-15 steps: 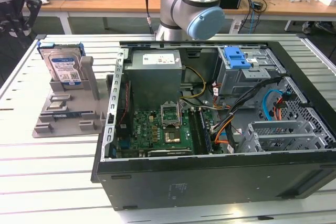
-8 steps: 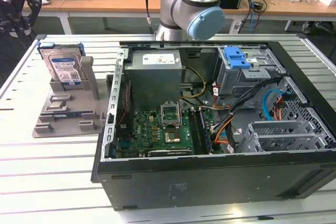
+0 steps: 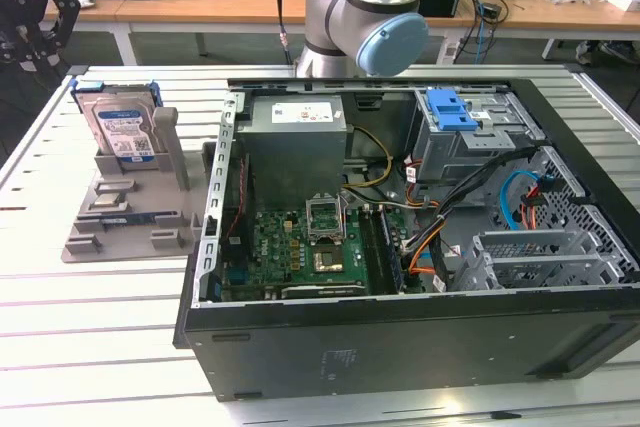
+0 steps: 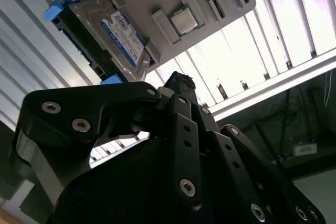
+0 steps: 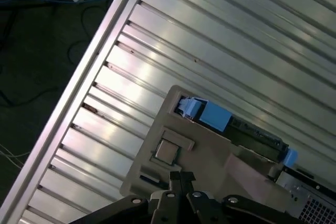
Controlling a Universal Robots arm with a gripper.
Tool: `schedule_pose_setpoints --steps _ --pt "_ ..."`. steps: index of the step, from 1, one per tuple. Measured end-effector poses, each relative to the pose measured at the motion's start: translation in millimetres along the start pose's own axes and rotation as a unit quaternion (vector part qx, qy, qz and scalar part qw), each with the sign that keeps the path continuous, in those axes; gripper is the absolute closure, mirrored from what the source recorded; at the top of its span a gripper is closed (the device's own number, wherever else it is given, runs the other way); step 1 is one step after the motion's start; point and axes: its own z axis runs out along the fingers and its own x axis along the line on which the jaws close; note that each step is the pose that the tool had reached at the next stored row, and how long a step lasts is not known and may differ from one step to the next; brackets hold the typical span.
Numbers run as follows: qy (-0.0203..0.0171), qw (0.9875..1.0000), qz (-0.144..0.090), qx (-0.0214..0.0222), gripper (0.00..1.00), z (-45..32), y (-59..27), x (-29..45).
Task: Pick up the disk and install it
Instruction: 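Pick up the disk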
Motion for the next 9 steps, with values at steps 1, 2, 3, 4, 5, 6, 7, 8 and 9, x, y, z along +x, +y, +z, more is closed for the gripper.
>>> schedule_pose_setpoints --steps 1,2,3,4,5,6,7,8,9 --pt "-0.0001 1.0000 -0.008 -0.0002 0.89 0.0 0.0 0.0" --pt "-0.0001 0.9999 -0.017 -0.0004 0.89 0.0 0.0 0.0" --pt "-0.0002 0.9997 -0.024 -0.0006 0.89 0.0 0.0 0.0" --pt "-0.0002 0.9995 -0.030 -0.0008 0.89 0.0 0.0 0.0" --pt "-0.0003 0.9992 -0.039 -0.0010 0.89 0.0 0.0 0.0" --pt "-0.0003 0.9990 -0.045 -0.0012 0.89 0.0 0.0 0.0" --pt "-0.0004 0.9985 -0.054 -0.0014 0.89 0.0 0.0 0.0" --pt "-0.0004 0.9981 -0.062 -0.0016 0.89 0.0 0.0 0.0" --pt "-0.0005 0.9974 -0.072 -0.0019 0.89 0.0 0.0 0.0"
